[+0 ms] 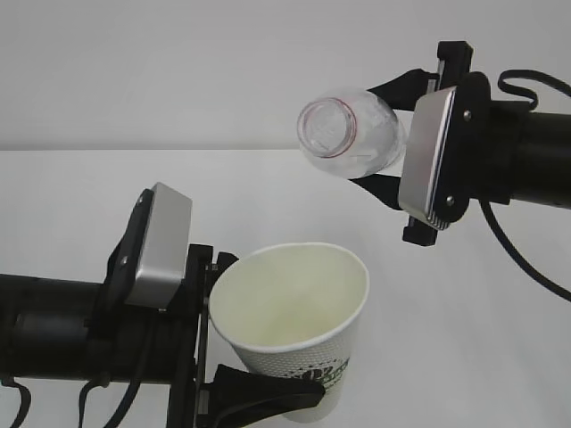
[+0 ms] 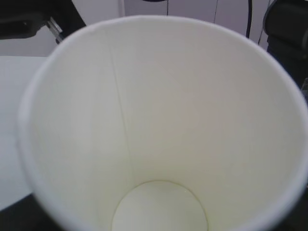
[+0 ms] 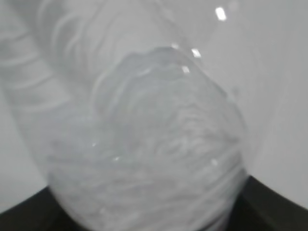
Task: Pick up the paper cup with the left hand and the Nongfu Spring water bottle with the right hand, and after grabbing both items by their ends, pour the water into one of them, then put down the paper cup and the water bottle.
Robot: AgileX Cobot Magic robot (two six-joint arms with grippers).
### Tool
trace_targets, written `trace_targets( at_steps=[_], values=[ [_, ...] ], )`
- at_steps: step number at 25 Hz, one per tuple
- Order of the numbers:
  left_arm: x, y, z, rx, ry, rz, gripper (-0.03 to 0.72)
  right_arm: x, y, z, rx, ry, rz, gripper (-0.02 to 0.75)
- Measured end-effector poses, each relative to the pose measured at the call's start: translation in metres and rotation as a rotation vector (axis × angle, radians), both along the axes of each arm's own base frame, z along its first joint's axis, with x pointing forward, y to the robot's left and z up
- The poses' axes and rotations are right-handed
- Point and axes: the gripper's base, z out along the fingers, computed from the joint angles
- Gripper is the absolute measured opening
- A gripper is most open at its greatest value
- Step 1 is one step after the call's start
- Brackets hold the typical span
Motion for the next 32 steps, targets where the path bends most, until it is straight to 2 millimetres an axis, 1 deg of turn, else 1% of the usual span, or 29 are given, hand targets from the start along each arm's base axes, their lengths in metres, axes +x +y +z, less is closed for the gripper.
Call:
trace_targets(
  at_steps=[7,15,32],
  values=[
    [-0.0006,-0.0001,0.0001,-0.001,-0.002,-0.007,0.57,0.0,0.0,0.0,-0.031,-0.036,0.011,0.484],
    [-0.0002,0.0001,-0.0006,0.014,-0.071,-0.021,0.57,0.0004,-0.0002,0.0004,-0.054,-0.07,0.015,0.484],
    [0.0009,0.0009,-0.0028,0.039,-0.074,-0.011,0.57,0.0019,-0.0011,0.0018,-0.091,-0.136,0.012,0.484]
  ],
)
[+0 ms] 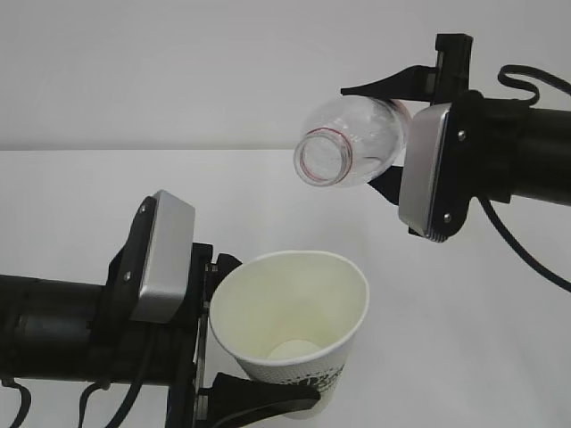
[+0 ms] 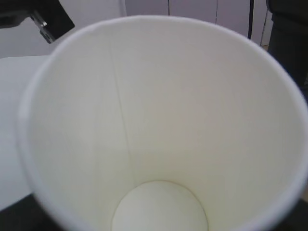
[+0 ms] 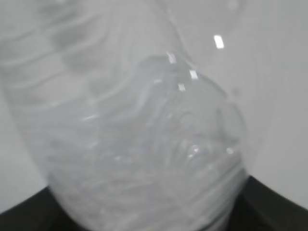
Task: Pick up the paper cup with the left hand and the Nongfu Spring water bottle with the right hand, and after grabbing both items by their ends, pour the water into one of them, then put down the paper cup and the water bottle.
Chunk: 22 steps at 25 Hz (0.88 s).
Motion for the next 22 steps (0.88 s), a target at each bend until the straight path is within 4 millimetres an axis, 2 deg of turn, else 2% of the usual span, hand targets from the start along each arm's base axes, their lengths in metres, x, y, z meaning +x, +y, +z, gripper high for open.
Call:
trace_targets(
  at_steps=[22],
  values=[
    [0.0001,0.0,-0.0001,0.001,0.0,0.001,0.57,0.001,-0.0002,0.0026,-0.072,-0.124,0.018,0.483]
  ],
)
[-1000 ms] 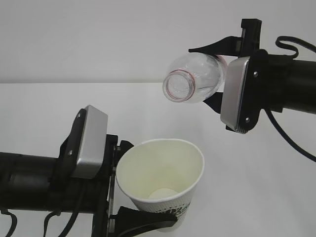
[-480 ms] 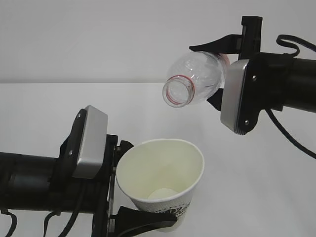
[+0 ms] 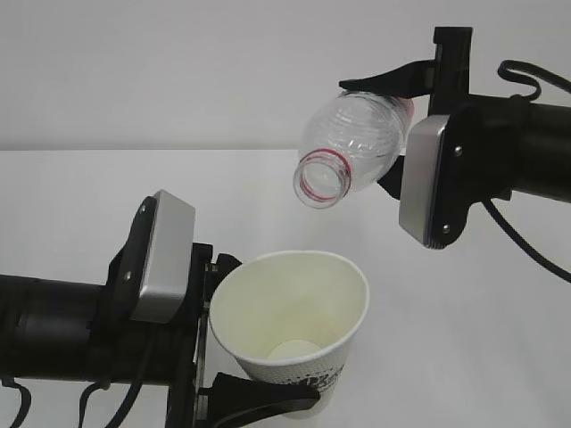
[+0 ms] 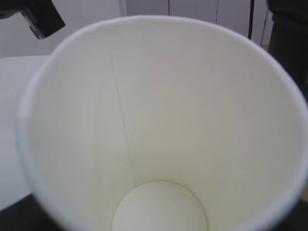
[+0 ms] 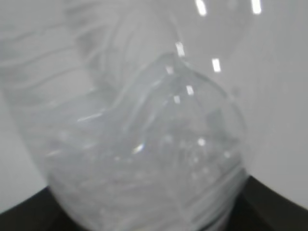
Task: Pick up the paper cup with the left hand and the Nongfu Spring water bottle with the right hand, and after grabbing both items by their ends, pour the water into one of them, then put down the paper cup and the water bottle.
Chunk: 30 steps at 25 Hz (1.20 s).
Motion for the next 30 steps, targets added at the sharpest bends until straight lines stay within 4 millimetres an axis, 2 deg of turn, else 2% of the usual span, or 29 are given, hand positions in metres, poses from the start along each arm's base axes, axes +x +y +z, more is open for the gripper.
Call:
trace_targets(
  at_steps=[30],
  values=[
    [0.0009,0.0,0.0002,-0.003,0.004,0.012,0.57,-0.0002,0.0012,0.0049,-0.002,-0.084,0.02,0.482]
  ],
)
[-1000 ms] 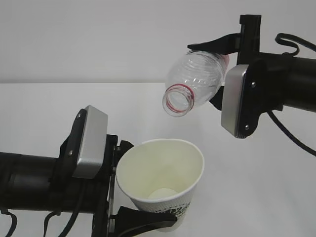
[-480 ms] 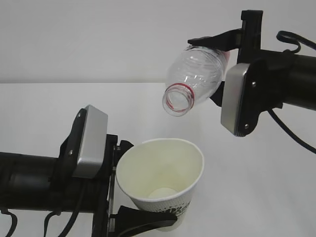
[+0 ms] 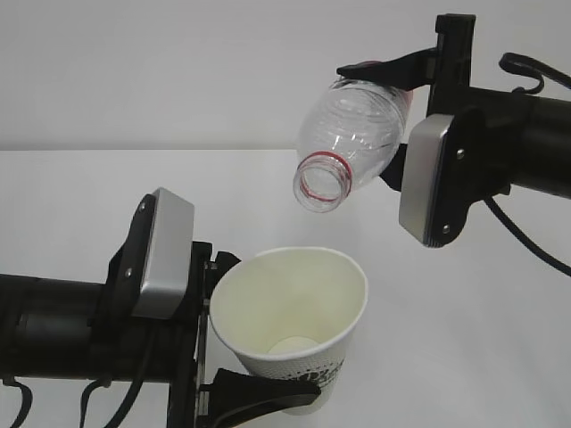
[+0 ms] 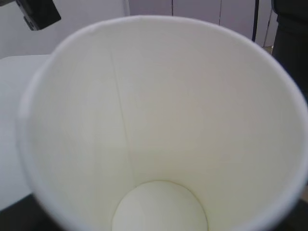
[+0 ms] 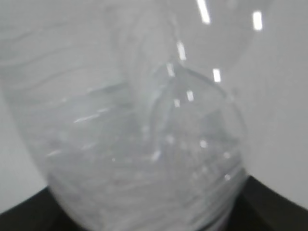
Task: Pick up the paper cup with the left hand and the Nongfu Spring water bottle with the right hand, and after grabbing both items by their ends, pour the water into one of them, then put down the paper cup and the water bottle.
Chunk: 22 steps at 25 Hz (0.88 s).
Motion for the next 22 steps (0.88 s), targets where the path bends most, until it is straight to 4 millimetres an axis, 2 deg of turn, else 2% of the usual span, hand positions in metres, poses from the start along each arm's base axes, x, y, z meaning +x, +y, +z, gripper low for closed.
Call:
trace_targets(
  at_steps=[22],
  values=[
    [0.0002,0.0001,-0.0001,0.001,0.0,0.002,0.57,0.0016,0.0016,0.0068,0.017,-0.037,0.012,0.482]
  ],
)
